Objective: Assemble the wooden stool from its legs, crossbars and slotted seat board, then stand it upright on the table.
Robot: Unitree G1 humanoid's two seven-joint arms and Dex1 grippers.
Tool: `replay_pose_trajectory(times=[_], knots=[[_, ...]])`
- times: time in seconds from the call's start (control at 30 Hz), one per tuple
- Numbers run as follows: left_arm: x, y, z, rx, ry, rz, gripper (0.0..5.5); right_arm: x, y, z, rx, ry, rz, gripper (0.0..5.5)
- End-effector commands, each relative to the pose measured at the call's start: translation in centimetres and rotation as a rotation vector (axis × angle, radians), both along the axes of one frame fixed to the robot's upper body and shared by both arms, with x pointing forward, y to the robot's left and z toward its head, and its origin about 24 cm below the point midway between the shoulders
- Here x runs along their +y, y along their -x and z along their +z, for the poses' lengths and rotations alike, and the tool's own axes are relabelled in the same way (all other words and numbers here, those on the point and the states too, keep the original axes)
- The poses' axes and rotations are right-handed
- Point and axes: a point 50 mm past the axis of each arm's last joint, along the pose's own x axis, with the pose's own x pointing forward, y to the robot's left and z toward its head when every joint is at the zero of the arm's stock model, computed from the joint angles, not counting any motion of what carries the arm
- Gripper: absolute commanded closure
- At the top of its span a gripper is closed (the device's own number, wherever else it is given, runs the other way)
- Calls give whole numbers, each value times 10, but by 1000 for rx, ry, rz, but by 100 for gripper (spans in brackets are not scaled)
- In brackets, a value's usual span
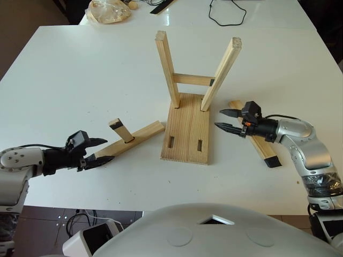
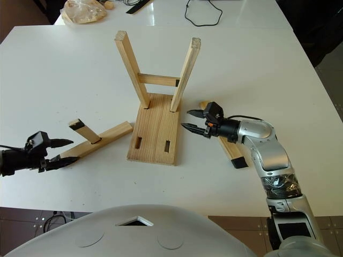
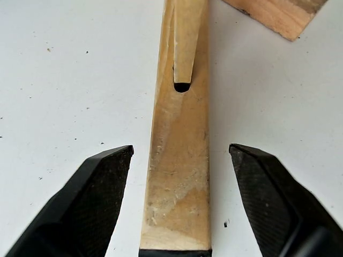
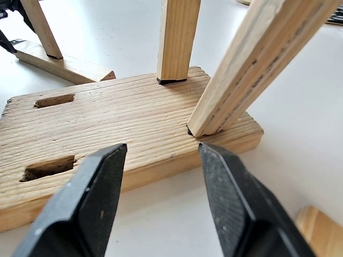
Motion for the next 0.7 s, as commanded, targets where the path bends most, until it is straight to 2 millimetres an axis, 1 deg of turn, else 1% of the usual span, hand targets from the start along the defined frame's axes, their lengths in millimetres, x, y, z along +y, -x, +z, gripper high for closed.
replay_pose_trajectory(times=[0.03,0.13,0.27,0.3,0.4,0.47,0.6,0.7], knots=[[0,-2,-12,12,-56,-12,217,1,-3,4,-17,17,15,303],[-3,-2,-16,13,-50,-28,217,2,-3,4,-18,18,20,303],[-4,-5,-16,-14,-30,-20,265,1,-3,3,-17,22,19,303],[-3,-6,-16,-19,-27,-16,287,1,-3,3,-17,27,19,303],[-2,-9,-15,-28,-19,2,329,1,-3,2,-18,35,21,303],[-2,-9,-15,-28,-9,6,349,1,-3,2,-18,34,22,303],[-2,-14,-14,-64,3,34,351,1,-3,3,-20,30,23,303],[-3,-22,-2,-112,86,84,351,1,-4,9,-22,1,23,303]])
